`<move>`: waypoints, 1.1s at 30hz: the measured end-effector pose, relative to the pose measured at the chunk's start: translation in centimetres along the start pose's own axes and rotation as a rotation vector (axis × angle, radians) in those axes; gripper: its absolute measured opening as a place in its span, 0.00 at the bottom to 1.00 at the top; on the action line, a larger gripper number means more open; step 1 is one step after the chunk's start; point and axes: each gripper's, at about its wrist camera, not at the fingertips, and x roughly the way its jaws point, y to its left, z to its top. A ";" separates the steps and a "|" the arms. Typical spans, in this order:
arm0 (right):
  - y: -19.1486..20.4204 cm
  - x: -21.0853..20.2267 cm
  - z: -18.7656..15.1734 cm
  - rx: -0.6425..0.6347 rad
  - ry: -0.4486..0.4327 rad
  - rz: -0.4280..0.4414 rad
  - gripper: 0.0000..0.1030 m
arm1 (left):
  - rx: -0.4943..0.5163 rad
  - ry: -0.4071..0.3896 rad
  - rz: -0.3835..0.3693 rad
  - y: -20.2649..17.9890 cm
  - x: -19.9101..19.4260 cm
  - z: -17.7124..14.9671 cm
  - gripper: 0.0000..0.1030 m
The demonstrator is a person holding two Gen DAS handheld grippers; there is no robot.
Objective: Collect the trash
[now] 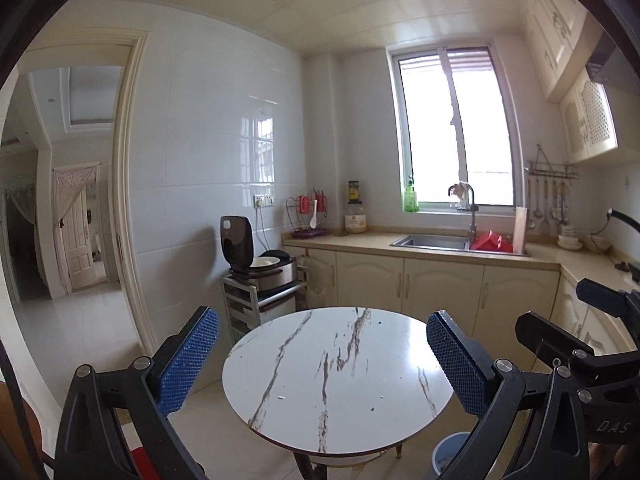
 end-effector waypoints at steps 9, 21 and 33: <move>1.9 -3.3 0.5 -0.034 -0.081 -0.003 1.00 | -0.002 -0.090 0.026 -0.9 -6.8 -2.8 0.99; 2.0 -4.0 0.0 -0.038 -0.100 -0.017 1.00 | 0.010 -0.106 0.043 -1.9 -6.2 -4.8 0.99; 1.9 -4.3 -0.2 -0.033 -0.094 -0.022 1.00 | 0.016 -0.088 0.037 -2.4 -2.8 -2.9 0.99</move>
